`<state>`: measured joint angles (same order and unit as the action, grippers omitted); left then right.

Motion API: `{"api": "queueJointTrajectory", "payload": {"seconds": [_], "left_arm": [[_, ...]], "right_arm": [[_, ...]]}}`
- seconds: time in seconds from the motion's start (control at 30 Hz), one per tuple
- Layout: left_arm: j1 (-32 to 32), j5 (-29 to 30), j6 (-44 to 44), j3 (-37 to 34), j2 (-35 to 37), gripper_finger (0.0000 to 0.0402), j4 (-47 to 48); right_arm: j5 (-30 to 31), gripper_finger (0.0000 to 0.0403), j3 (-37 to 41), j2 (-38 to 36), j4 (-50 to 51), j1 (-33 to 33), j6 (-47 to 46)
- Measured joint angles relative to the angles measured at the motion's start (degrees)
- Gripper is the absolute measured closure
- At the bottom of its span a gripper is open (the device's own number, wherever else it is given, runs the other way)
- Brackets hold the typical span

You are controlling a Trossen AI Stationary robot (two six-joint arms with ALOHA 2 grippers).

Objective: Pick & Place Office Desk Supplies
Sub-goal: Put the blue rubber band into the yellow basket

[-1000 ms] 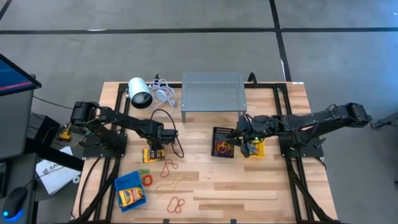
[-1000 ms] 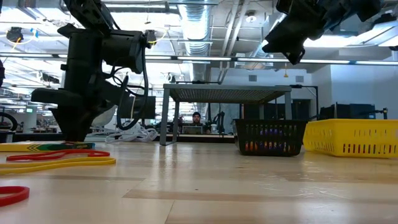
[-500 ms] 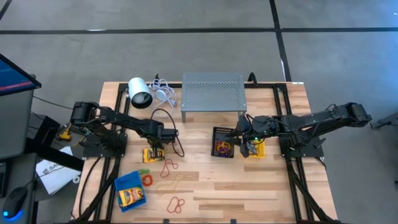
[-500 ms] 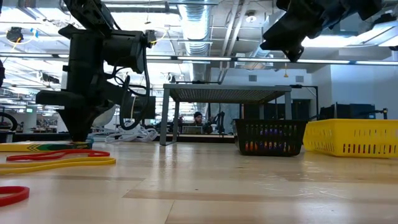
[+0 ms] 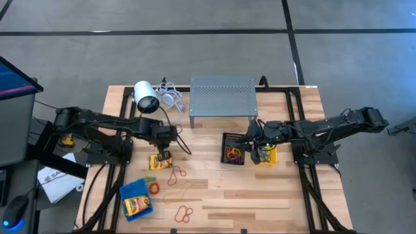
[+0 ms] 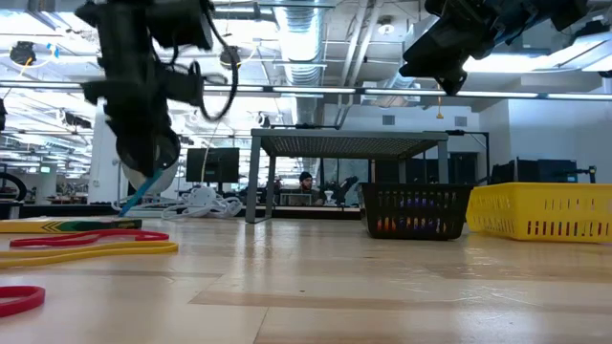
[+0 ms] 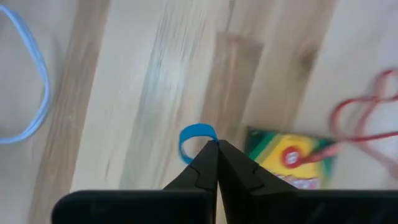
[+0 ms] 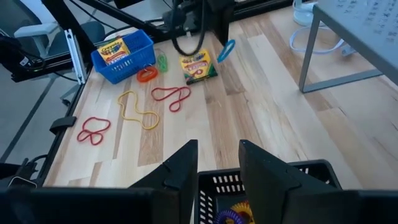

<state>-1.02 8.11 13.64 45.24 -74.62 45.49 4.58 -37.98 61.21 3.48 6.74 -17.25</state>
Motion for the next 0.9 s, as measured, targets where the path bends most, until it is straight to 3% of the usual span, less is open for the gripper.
{"api": "queueJointTrajectory", "payload": {"seconds": [0.23, 0.4, 0.53, 0.9], "left_arm": [[1.9, -1.0, 3.3, 0.0, 8.1, 0.0401, -7.1], [2.6, -0.8, 3.3, 0.1, 12.0, 0.0401, -16.1], [2.6, -1.0, 1.5, 0.1, 12.9, 0.0401, -25.9], [2.6, -2.7, -8.8, 0.0, 10.0, 0.0401, -50.2]], "right_arm": [[0.0, 0.029, 0.0, 0.0, -7.0, 0.0, 4.4], [-1.2, 0.0289, 0.0, 1.0, -12.9, 0.4, 9.6], [-1.7, 0.028, -0.1, 4.0, -18.3, 0.2, 7.9], [-8.3, 0.016, 0.1, 17.0, -33.9, -2.1, -3.5]]}}
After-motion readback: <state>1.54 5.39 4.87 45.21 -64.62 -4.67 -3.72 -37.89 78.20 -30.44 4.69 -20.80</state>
